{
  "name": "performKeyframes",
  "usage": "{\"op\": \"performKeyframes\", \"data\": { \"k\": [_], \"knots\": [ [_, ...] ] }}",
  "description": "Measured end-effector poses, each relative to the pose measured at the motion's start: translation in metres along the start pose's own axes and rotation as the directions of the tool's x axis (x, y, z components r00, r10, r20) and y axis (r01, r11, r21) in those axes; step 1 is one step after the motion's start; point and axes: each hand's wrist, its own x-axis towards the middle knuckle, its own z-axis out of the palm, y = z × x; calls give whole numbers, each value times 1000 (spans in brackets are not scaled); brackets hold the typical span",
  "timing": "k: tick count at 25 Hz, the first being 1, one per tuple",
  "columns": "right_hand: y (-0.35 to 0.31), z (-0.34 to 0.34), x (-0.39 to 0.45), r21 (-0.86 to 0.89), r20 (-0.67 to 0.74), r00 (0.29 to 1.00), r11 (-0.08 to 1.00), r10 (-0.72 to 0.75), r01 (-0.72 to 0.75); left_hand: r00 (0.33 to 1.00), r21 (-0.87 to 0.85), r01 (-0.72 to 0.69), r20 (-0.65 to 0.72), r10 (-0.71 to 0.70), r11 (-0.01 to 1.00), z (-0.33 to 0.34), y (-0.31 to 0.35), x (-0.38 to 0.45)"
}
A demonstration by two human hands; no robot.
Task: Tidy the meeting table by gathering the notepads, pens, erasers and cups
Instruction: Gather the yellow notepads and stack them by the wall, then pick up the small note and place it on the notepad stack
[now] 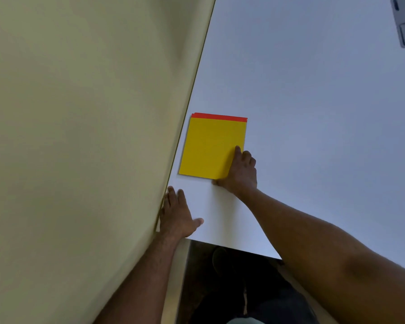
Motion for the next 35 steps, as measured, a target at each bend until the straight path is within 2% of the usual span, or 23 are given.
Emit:
{"op": "performKeyframes", "data": {
  "k": [5,8,9,11,13,14,16,18,20,27,35],
  "knots": [
    [4,-2,-3,48,-11,1000,999,-19,19,999,42,16,32,-18,999,-8,6,-4],
    [12,-11,-8,181,45,997,982,-60,51,996,139,52,67,-62,989,-16,21,-7],
    [20,-15,-14,232,42,997,971,-70,59,994,161,75,61,-85,984,-18,34,-12],
    [43,-28,-27,286,30,999,958,-40,30,996,188,83,-41,-77,979,-20,68,-21],
    [68,-41,-32,251,25,1000,968,-6,0,978,215,6,-203,39,977,-20,104,-27],
    [85,-49,-33,230,13,1000,973,5,-8,961,198,-77,-247,126,977,-22,128,-28],
    [117,-72,-30,206,-30,999,978,37,-30,928,151,-236,-258,269,960,-29,176,-22],
    [137,-97,-20,183,-71,996,982,54,-41,910,96,-313,-254,327,945,-40,213,-6],
    [165,-127,0,204,-118,991,978,67,-42,889,55,-394,-231,396,917,-56,261,14],
    [232,-206,96,204,-187,978,978,92,-53,849,38,-460,-275,452,887,-125,392,109],
    [270,-276,241,156,-216,975,987,53,-19,887,165,-417,-140,440,894,-174,477,257]
  ]
}}
